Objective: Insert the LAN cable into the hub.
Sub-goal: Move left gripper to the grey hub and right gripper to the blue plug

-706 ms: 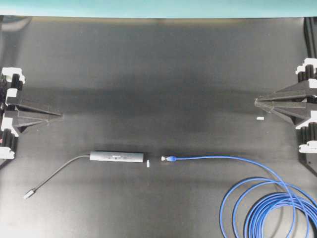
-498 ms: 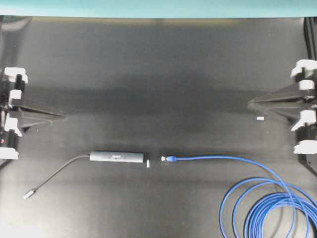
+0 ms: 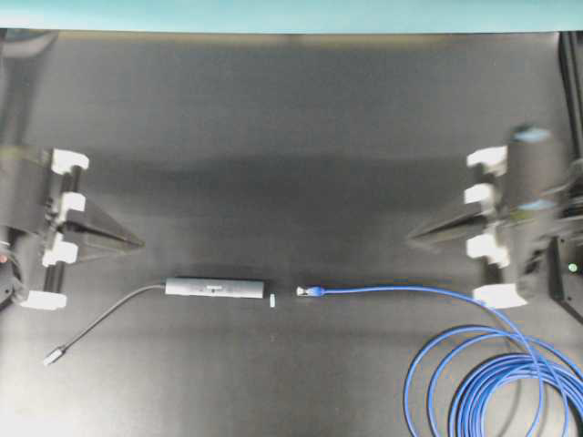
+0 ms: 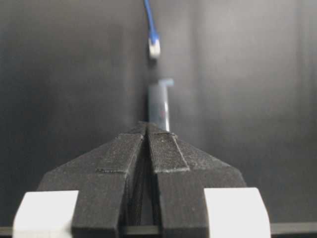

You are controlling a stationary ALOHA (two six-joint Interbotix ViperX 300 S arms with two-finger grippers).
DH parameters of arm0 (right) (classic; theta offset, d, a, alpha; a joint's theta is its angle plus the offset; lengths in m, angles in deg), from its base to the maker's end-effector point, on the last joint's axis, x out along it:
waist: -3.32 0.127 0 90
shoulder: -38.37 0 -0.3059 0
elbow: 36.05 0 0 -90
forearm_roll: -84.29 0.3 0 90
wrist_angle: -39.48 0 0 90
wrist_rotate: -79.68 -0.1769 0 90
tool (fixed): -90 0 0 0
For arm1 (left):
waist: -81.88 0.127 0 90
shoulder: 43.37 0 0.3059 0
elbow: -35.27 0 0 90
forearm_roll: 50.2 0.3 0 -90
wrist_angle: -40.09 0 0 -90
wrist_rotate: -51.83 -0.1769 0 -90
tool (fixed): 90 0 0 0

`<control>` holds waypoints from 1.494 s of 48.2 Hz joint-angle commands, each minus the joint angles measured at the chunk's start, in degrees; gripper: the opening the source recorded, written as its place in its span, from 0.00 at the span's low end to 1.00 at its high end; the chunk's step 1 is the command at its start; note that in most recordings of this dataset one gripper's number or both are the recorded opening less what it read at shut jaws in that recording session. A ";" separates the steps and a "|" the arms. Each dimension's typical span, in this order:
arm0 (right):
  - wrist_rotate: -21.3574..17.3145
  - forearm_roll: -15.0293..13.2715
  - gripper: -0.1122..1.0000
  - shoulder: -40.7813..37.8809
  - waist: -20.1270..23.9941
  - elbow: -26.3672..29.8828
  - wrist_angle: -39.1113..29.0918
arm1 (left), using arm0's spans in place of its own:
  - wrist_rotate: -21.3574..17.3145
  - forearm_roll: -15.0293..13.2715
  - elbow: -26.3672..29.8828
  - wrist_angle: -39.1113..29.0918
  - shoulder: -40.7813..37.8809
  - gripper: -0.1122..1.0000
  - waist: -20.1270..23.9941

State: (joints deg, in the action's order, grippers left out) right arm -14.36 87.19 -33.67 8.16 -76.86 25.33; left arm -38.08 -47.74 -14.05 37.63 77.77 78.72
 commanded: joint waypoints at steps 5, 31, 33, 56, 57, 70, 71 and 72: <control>0.09 0.09 0.21 -7.82 1.76 5.45 -3.16 | 0.00 0.18 1.85 -0.26 -2.72 0.10 -1.05; -0.35 -0.35 0.84 -19.69 3.25 7.65 3.60 | 1.32 0.18 2.90 4.57 -14.85 0.86 -2.20; -0.44 -0.35 0.84 -20.30 3.25 7.65 4.57 | 1.32 0.26 2.55 6.15 -16.35 0.84 -2.29; -0.53 -0.35 0.84 -22.32 3.25 7.65 7.56 | 9.58 0.18 -3.43 37.62 -34.98 0.84 -2.29; -0.53 -0.26 0.84 -22.32 3.25 7.73 7.65 | 9.93 0.18 -3.78 39.20 -35.51 0.84 -2.29; -0.62 0.00 0.84 -22.32 3.25 7.65 10.55 | 11.60 0.18 -6.33 53.70 -42.98 0.83 -0.53; -0.70 0.00 0.84 -22.32 3.25 7.65 10.63 | 11.60 0.18 -6.24 54.23 -43.51 0.83 -0.35; -0.79 0.09 0.84 -22.32 3.25 7.65 10.72 | 11.60 0.18 -6.24 54.84 -44.12 0.83 -0.18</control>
State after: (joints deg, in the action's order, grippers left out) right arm -14.62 86.92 -55.91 11.06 -69.82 35.08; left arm -26.57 -47.74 -20.56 90.10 35.05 77.93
